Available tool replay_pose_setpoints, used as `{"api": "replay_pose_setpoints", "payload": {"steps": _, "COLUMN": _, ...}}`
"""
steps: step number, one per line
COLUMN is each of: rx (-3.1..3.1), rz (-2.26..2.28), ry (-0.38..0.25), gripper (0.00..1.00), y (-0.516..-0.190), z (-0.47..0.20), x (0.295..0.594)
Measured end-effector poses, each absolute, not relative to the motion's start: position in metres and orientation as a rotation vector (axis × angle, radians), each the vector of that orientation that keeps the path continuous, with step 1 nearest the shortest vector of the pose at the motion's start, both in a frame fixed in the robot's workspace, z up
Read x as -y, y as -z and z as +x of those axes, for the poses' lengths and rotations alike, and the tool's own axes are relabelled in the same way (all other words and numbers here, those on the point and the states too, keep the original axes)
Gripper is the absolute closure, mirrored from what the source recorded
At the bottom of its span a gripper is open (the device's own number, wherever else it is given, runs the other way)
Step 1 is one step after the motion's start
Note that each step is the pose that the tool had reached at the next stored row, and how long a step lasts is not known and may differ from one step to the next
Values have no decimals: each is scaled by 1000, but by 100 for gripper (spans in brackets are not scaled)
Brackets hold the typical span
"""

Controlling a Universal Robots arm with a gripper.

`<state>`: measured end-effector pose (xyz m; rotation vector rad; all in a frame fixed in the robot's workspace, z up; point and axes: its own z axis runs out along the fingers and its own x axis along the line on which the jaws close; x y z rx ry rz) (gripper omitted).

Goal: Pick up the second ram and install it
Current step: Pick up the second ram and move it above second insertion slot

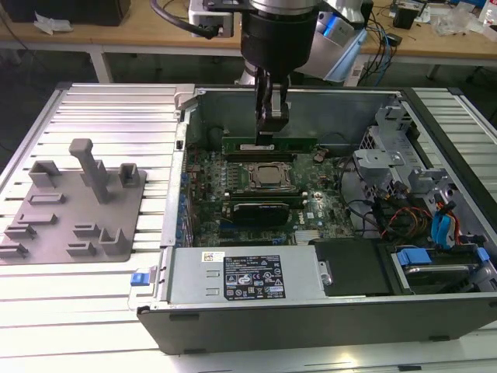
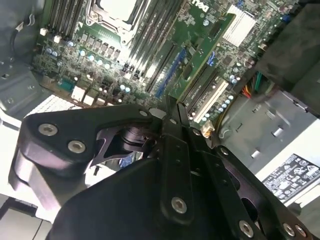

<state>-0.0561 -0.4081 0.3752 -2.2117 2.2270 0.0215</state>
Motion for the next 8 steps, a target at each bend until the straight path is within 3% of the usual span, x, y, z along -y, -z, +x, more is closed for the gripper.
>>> {"api": "replay_pose_setpoints", "payload": {"steps": 8, "rx": -2233, "rz": -2206, "ry": -21, "gripper": 91, "y": -361, "z": -56, "x": 397}}
